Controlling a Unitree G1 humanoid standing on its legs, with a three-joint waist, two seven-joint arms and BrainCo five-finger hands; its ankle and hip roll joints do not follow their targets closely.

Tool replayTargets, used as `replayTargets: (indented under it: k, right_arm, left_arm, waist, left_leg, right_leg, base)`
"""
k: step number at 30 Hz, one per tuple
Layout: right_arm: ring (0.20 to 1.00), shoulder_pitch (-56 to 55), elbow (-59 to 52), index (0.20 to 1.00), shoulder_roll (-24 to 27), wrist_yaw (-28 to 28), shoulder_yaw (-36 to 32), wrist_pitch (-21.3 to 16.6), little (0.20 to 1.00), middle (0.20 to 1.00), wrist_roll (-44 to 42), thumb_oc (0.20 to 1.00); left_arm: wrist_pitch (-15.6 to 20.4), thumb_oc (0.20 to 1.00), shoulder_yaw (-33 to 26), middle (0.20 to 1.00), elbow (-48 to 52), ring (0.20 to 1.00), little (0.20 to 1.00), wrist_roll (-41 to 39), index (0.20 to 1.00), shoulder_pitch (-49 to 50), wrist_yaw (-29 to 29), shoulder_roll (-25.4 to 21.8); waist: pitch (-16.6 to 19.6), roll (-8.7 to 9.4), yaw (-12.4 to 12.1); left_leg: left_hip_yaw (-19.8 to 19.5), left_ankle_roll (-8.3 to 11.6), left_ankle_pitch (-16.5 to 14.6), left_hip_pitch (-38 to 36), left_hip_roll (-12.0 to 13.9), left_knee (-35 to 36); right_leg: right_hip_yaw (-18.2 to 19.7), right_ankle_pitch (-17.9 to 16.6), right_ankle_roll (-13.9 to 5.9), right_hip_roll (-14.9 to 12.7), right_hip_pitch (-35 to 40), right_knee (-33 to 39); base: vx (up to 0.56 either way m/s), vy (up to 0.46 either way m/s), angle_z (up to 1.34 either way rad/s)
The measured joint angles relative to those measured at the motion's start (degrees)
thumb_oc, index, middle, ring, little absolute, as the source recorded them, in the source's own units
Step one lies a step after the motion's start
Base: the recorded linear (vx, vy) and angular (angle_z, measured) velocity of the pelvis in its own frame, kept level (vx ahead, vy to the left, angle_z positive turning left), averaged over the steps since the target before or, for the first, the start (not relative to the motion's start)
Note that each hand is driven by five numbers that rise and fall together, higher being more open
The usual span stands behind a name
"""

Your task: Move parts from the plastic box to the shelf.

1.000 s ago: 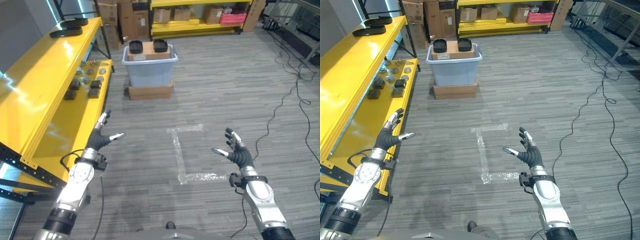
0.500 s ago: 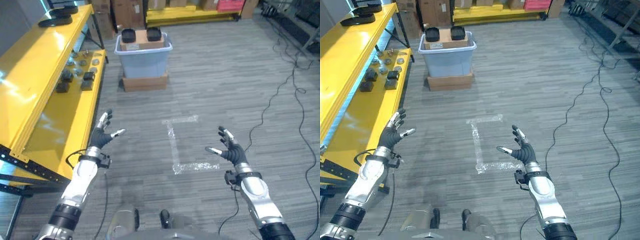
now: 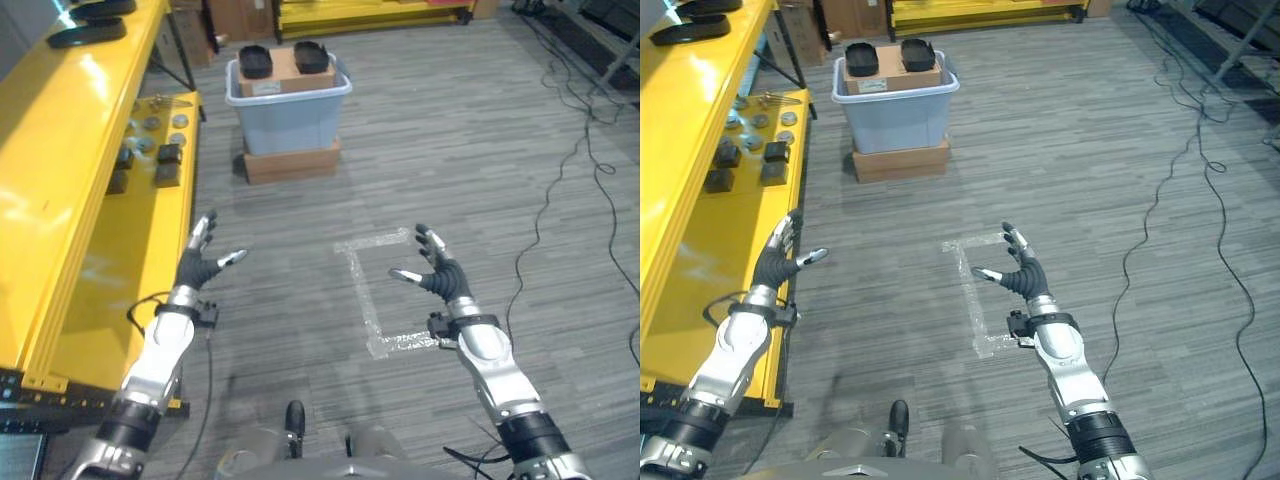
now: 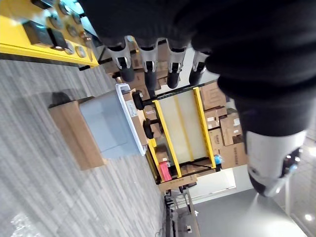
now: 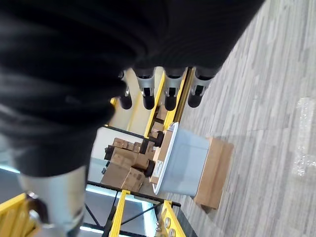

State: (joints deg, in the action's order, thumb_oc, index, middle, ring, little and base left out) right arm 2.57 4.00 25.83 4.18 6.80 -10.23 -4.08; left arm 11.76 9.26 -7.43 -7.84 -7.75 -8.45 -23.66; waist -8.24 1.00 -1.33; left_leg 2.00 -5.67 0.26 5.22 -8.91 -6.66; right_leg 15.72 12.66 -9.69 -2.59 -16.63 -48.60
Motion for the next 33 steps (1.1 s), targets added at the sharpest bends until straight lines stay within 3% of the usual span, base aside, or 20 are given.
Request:
replayTargets:
  k: [3,4,5,6,10,13,14,15,16,18,22,23,25,27,28,29,30,31,32,33]
  right_arm:
    - [1.000,0.19,0.42,1.000,-0.64,-0.26,0.38,0.09,1.000,1.000,0.05,1.000]
    - [1.000,1.21,0.24,1.000,-0.65,-0.43,0.83,0.07,1.000,1.000,0.03,1.000]
    - [1.000,1.21,0.24,1.000,-0.65,-0.43,0.83,0.07,1.000,1.000,0.03,1.000]
    - [1.000,0.85,0.47,1.000,-0.68,-0.52,1.05,0.11,1.000,1.000,0.03,1.000]
    - [1.000,-2.20,1.38,1.000,-0.79,-0.77,1.20,0.43,1.000,1.000,-0.04,1.000]
    - [1.000,-3.93,1.45,1.000,-0.44,-1.69,0.82,0.46,1.000,1.000,-0.14,1.000]
    - [1.000,-3.97,1.50,1.000,-0.37,-1.74,0.84,0.46,1.000,1.000,-0.29,1.000]
    - [1.000,-4.02,1.48,1.000,-0.35,-1.77,0.85,0.46,1.000,1.000,-0.44,1.000]
    - [1.000,-3.75,1.59,1.000,-0.16,-1.88,0.93,0.47,1.000,1.000,-0.62,1.000]
    - [1.000,-3.21,1.59,1.000,1.15,-2.45,1.19,0.44,1.000,1.000,-0.84,1.000]
    - [1.000,-1.90,1.38,1.000,3.45,-2.74,1.05,0.32,1.000,1.000,-1.24,1.000]
    - [1.000,-1.75,1.19,1.000,4.78,-2.82,0.92,0.07,1.000,1.000,-1.80,1.000]
    - [1.000,-2.22,1.52,1.000,4.89,-2.86,0.78,0.36,1.000,1.000,-2.53,1.000]
    - [1.000,-3.40,2.25,1.000,4.31,-2.82,0.39,0.49,1.000,1.000,-2.89,1.000]
    - [1.000,-4.26,2.22,1.000,3.84,-2.93,-0.36,0.79,1.000,1.000,-2.85,1.000]
    - [1.000,-4.83,1.44,1.000,4.18,-2.94,-0.69,0.73,1.000,1.000,-2.83,1.000]
    - [1.000,-4.80,2.03,1.000,4.29,-2.74,-1.60,0.54,1.000,1.000,-2.83,1.000]
    - [1.000,-4.05,2.06,1.000,5.42,-2.71,-2.08,0.58,1.000,1.000,-2.83,1.000]
    - [1.000,-4.05,2.06,1.000,5.42,-2.71,-2.08,0.58,1.000,1.000,-2.83,1.000]
    - [1.000,-3.66,2.05,1.000,6.33,-2.83,-1.81,0.82,1.000,1.000,-2.74,1.000]
  left_arm:
    - [0.04,1.000,-0.37,1.000,0.17,1.000,1.000,0.41,1.000,-0.06,-0.07,0.03]
    - [0.03,1.000,-1.57,1.000,0.17,1.000,1.000,0.41,1.000,1.09,-0.05,-0.24]
    - [0.03,1.000,-1.57,1.000,0.17,1.000,1.000,0.41,1.000,1.09,-0.05,-0.24]
    - [-0.12,1.000,-2.58,1.000,0.01,1.000,1.000,0.41,1.000,2.07,0.02,0.03]
    - [-0.16,1.000,-2.87,1.000,-0.57,1.000,1.000,0.91,1.000,3.02,0.01,0.34]
    - [-0.39,1.000,-2.54,1.000,-0.29,1.000,1.000,1.92,1.000,3.27,-0.07,0.91]
    - [-0.39,1.000,-2.47,1.000,0.14,1.000,1.000,1.96,1.000,4.01,-0.11,1.85]
    - [-0.38,1.000,-2.35,1.000,0.20,1.000,1.000,1.97,1.000,4.09,-0.11,2.27]
    - [-0.38,1.000,-2.40,1.000,0.14,1.000,1.000,1.97,1.000,3.95,-0.13,2.79]
    - [-0.42,1.000,-2.34,1.000,0.06,1.000,1.000,1.96,1.000,4.27,-0.08,4.27]
    - [-0.25,1.000,-2.38,1.000,0.07,1.000,1.000,1.72,1.000,4.68,0.00,4.23]
    - [-0.13,1.000,-2.32,1.000,0.09,1.000,1.000,1.64,1.000,4.31,0.31,4.09]
    - [-0.13,1.000,-2.50,1.000,-0.14,1.000,1.000,1.18,1.000,4.69,0.37,4.01]
    - [-0.11,1.000,-2.53,1.000,-0.05,1.000,1.000,0.65,1.000,4.07,0.51,4.56]
    - [0.00,1.000,-2.53,1.000,1.25,1.000,1.000,0.19,1.000,5.39,0.54,5.21]
    - [0.02,1.000,-2.53,1.000,2.50,1.000,1.000,0.06,1.000,7.08,0.52,5.18]
    - [0.19,1.000,-2.43,1.000,2.46,1.000,1.000,-0.02,1.000,8.29,0.54,6.21]
    - [0.29,1.000,-2.52,1.000,2.33,1.000,1.000,-0.33,1.000,8.38,0.47,7.16]
    - [0.29,1.000,-2.52,1.000,2.33,1.000,1.000,-0.33,1.000,8.38,0.47,7.16]
    - [-0.04,1.000,-2.38,1.000,1.61,1.000,1.000,-0.60,1.000,8.48,0.49,7.74]
  waist:
    - [-0.03,0.61,-0.44]
    - [-0.16,0.51,-1.23]
    - [-0.16,0.51,-1.23]
    - [-0.16,0.53,-0.94]
    - [-0.08,0.66,1.58]
    - [1.16,2.25,3.46]
    - [1.80,-0.06,3.41]
    - [2.26,-1.04,3.24]
    - [2.19,-1.50,2.88]
    - [2.27,-2.11,1.54]
    - [2.21,-2.11,1.53]
    - [1.80,-1.64,1.95]
    - [1.67,-1.00,1.42]
    - [0.25,0.99,1.94]
    - [-0.45,2.29,1.13]
    - [-0.41,2.03,1.04]
    - [-0.27,-0.64,0.68]
    - [-0.81,-1.23,-0.51]
    - [-0.81,-1.23,-0.51]
    - [-0.84,-3.18,-0.74]
  left_leg:
    - [1.31,-0.16,-1.69,-2.55,0.19,1.11]
    - [3.17,-0.43,-1.89,-3.90,0.82,3.79]
    - [3.17,-0.43,-1.89,-3.90,0.82,3.79]
    - [3.47,-0.45,-2.17,-5.22,1.49,5.43]
    - [2.62,2.10,-5.75,-8.17,4.92,5.80]
    - [0.68,3.25,-7.38,-12.08,4.48,7.14]
    - [-0.43,4.42,-8.39,-13.48,6.04,7.28]
    - [-0.81,4.76,-8.87,-13.35,6.38,6.30]
    - [-1.07,4.92,-8.48,-13.08,7.09,4.78]
    - [-3.93,7.85,-9.72,-9.85,7.56,-7.44]
    - [-5.52,10.96,-7.70,-2.17,8.14,-28.54]
    - [-7.59,12.69,-3.33,4.27,6.33,-40.60]
    - [-7.04,12.85,-3.02,9.03,5.80,-50.67]
    - [-3.27,11.27,-3.97,11.19,7.58,-48.96]
    - [-0.08,10.13,-4.67,12.54,8.38,-41.00]
    - [0.30,9.17,-4.96,12.86,8.07,-33.05]
    - [-0.24,7.62,-5.18,12.16,8.21,-18.89]
    - [-0.11,7.68,-4.01,11.24,7.96,-6.79]
    - [-0.11,7.68,-4.01,11.24,7.96,-6.79]
    - [-0.33,8.05,-2.00,11.61,7.86,0.81]
  right_leg:
    - [-2.60,0.20,1.77,-2.32,-1.47,2.87]
    - [-4.88,-0.01,2.18,-5.25,-1.59,14.94]
    - [-4.88,-0.01,2.18,-5.25,-1.59,14.94]
    - [-6.27,-1.26,2.14,-5.65,-1.46,22.87]
    - [-3.98,-6.90,1.53,3.80,-2.09,34.01]
    - [-5.20,-15.42,4.64,5.63,-1.44,39.58]
    - [-8.88,-16.89,6.34,6.19,-0.56,39.19]
    - [-10.11,-17.86,6.51,6.42,-0.15,39.57]
    - [-10.38,-17.11,8.92,6.93,0.64,39.41]
    - [-10.55,-16.76,12.49,7.00,4.64,40.03]
    - [-11.50,-11.78,14.02,7.91,8.32,39.34]
    - [-11.65,-10.01,16.14,7.78,8.85,38.54]
    - [-11.51,-11.11,15.97,7.17,10.44,38.93]
    - [-11.09,-9.34,16.41,6.26,13.83,40.60]
    - [-11.33,-8.93,15.12,5.30,16.09,42.13]
    - [-11.35,-8.13,12.50,5.03,17.50,44.39]
    - [-14.66,-2.93,6.24,4.39,17.21,42.92]
    - [-15.38,-5.24,8.74,3.53,15.61,41.18]
    - [-15.38,-5.24,8.74,3.53,15.61,41.18]
    - [-15.63,-5.83,12.66,4.74,18.43,43.26]
  base:
    - [0.31,-0.009,-0.37]
    - [0.12,-0.013,-0.50]
    - [0.34,-0.064,-0.78]
    - [0.36,-0.087,-0.43]
    - [0.40,-0.163,-0.04]
    - [0.46,-0.308,0.43]
    - [0.37,-0.286,0.27]
    - [0.24,-0.200,0.20]
    - [0.20,-0.182,0.15]
    - [0.35,-0.317,0.17]
    - [0.26,-0.209,0.14]
    - [0.30,-0.233,0.04]
    - [0.34,-0.203,-0.05]
    - [0.37,-0.083,0.27]
    - [0.48,0.022,0.15]
    - [0.39,0.055,-0.05]
    - [0.27,0.068,-0.27]
    - [0.15,0.035,-0.28]
    - [0.38,0.069,-0.27]
    - [0.52,0.130,-0.08]
